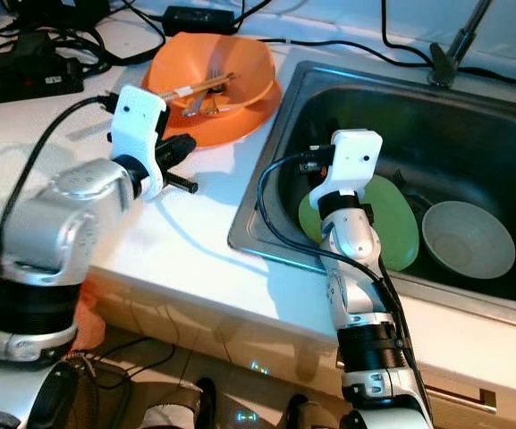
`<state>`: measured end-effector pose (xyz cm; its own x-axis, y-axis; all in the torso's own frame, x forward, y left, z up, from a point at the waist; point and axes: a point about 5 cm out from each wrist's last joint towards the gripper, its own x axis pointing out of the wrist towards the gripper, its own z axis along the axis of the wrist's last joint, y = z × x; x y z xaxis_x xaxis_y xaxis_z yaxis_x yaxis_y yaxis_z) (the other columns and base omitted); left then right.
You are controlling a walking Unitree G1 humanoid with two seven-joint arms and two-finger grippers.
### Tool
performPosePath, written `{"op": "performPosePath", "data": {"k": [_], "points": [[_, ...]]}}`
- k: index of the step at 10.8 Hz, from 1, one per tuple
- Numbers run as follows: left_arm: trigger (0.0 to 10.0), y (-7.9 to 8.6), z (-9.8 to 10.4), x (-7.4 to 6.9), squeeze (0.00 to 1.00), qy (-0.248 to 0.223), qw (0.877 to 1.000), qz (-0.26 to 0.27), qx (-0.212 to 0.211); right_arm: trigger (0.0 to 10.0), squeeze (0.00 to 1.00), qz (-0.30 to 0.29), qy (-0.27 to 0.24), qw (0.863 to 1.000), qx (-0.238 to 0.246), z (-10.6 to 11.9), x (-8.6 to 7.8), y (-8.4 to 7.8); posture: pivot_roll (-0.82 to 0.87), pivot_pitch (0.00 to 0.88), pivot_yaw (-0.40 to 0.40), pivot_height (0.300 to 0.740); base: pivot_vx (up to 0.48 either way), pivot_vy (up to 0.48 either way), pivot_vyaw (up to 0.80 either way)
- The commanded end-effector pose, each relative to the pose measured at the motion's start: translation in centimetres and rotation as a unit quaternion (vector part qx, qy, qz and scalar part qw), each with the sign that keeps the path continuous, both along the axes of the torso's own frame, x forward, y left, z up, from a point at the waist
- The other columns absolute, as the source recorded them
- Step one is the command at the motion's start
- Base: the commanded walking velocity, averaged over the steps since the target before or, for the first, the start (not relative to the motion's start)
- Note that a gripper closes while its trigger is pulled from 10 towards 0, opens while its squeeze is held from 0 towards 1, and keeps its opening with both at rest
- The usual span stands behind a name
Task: Kitchen organization
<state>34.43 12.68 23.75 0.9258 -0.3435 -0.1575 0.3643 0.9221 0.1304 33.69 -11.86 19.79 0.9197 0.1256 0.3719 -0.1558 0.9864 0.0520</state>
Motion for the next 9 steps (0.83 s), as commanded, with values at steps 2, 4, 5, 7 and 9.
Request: {"op": "performPosePath", "data": {"k": [2, 4, 5, 7, 9], "points": [[10.0, -0.3, -0.3, 1.6, 0.00, -0.020, 0.999, 0.020, -0.018, 10.0, 0.00, -0.007, 0.024, 1.000, 0.005, -1.6, -0.4, -0.3, 0.22, 0.197, 0.015, 0.740, 0.000, 0.000, 0.00], [10.0, -0.6, 0.0, 2.6, 0.00, -0.038, 0.998, 0.032, -0.037, 10.0, 0.00, -0.008, 0.024, 1.000, 0.006, -1.6, -0.5, -0.4, 0.21, 0.200, 0.019, 0.740, 0.000, 0.000, 0.00], [10.0, -0.9, 0.2, 3.0, 0.00, -0.046, 0.998, 0.031, -0.041, 10.0, 0.00, -0.009, 0.025, 1.000, 0.006, -1.7, -0.6, -0.4, 0.21, 0.202, 0.019, 0.740, 0.000, 0.000, 0.00], [10.0, -1.5, 0.5, 3.5, 0.00, -0.054, 0.997, 0.021, -0.051, 10.0, 0.00, -0.011, 0.026, 1.000, 0.007, -1.7, -0.6, -0.4, 0.21, 0.203, 0.021, 0.740, 0.000, 0.000, 0.00], [10.0, -1.5, -0.4, 4.5, 0.00, -0.033, 0.998, 0.030, -0.049, 10.0, 0.00, -0.009, 0.027, 1.000, 0.007, -1.8, -0.6, -0.3, 0.21, 0.201, 0.024, 0.740, 0.000, 0.000, 0.00]]}}
